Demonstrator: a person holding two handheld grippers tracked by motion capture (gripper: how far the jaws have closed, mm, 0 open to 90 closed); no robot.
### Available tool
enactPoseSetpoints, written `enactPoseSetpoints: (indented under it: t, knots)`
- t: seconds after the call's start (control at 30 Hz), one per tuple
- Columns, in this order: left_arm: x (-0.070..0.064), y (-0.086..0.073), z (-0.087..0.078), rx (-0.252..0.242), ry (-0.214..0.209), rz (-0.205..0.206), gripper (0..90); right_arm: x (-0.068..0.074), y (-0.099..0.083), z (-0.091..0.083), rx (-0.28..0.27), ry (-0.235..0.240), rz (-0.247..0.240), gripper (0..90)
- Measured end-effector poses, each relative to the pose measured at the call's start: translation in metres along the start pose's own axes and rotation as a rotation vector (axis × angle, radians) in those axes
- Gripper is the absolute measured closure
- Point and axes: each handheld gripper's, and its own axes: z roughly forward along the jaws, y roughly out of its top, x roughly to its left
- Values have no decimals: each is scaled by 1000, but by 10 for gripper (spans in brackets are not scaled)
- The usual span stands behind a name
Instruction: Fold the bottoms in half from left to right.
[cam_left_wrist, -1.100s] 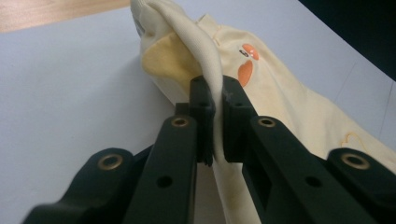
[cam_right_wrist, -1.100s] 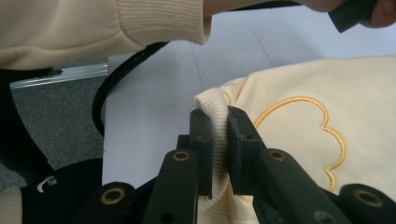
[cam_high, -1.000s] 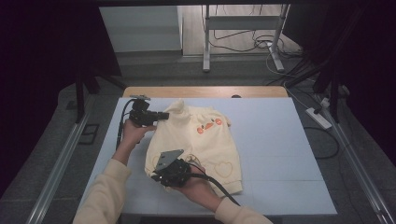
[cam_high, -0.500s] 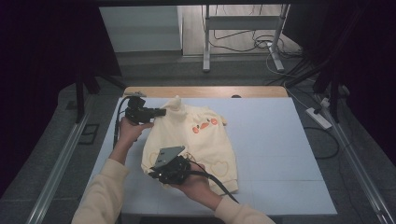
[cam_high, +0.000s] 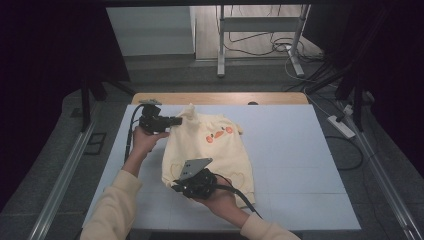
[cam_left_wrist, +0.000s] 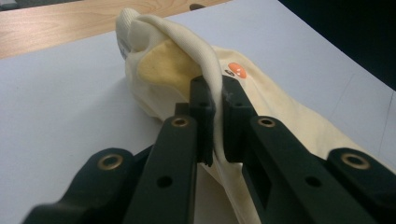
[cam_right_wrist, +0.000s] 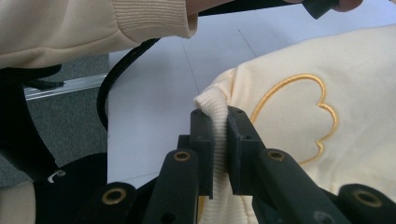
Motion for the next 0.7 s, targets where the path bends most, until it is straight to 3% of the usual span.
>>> enactPoseSetpoints:
  t: [0.23,0.7]
  knots:
    - [-3,1,2,1,-7,2,849,0,-5,-9,7,-12,-1,820]
    - [-10,3,13,6,-10,11,849,-8,-24,-30,4,-34,46,820]
